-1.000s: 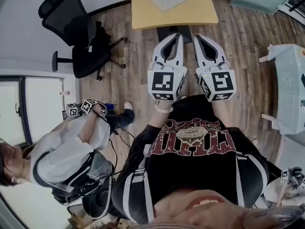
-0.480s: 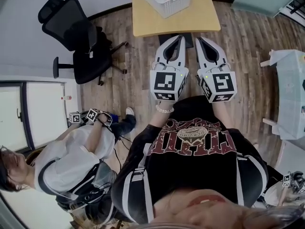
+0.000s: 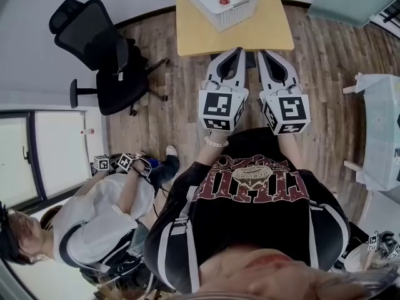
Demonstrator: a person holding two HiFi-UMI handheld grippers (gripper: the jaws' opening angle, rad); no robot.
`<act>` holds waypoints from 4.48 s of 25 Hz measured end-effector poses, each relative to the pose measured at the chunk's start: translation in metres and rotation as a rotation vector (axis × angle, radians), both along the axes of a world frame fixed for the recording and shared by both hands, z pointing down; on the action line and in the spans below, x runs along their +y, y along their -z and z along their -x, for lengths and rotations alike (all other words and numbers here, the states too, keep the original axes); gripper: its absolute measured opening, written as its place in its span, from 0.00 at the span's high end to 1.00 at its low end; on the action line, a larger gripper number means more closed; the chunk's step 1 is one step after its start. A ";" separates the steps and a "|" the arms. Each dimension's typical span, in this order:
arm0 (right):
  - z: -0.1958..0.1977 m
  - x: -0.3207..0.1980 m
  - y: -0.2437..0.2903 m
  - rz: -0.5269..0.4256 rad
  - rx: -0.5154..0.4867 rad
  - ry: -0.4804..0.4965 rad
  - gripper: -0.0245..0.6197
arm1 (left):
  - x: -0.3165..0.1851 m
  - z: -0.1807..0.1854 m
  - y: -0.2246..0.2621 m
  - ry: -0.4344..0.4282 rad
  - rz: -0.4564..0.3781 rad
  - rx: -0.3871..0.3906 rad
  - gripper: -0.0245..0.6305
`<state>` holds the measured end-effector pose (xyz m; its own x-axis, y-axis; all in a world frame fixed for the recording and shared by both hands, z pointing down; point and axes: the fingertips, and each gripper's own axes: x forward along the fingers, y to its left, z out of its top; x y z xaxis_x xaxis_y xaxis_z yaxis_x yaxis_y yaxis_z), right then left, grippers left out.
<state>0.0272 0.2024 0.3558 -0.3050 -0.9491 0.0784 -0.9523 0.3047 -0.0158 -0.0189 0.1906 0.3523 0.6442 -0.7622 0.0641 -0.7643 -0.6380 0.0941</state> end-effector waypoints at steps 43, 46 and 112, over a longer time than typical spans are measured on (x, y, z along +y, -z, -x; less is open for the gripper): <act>0.065 -0.176 -0.009 0.036 0.037 -0.088 0.94 | -0.174 0.061 -0.018 -0.108 0.062 0.005 0.89; 0.064 -0.187 -0.010 0.039 0.031 -0.072 0.94 | -0.184 0.059 -0.020 -0.091 0.067 0.000 0.89; -0.019 -0.373 -0.042 0.150 -0.019 0.168 0.93 | -0.353 -0.011 -0.049 0.104 0.149 -0.024 0.89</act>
<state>0.0466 -0.1705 0.3979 -0.4605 -0.8631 0.2073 -0.8875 0.4517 -0.0908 -0.0081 -0.1620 0.4016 0.5593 -0.8054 0.1961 -0.8286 -0.5358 0.1625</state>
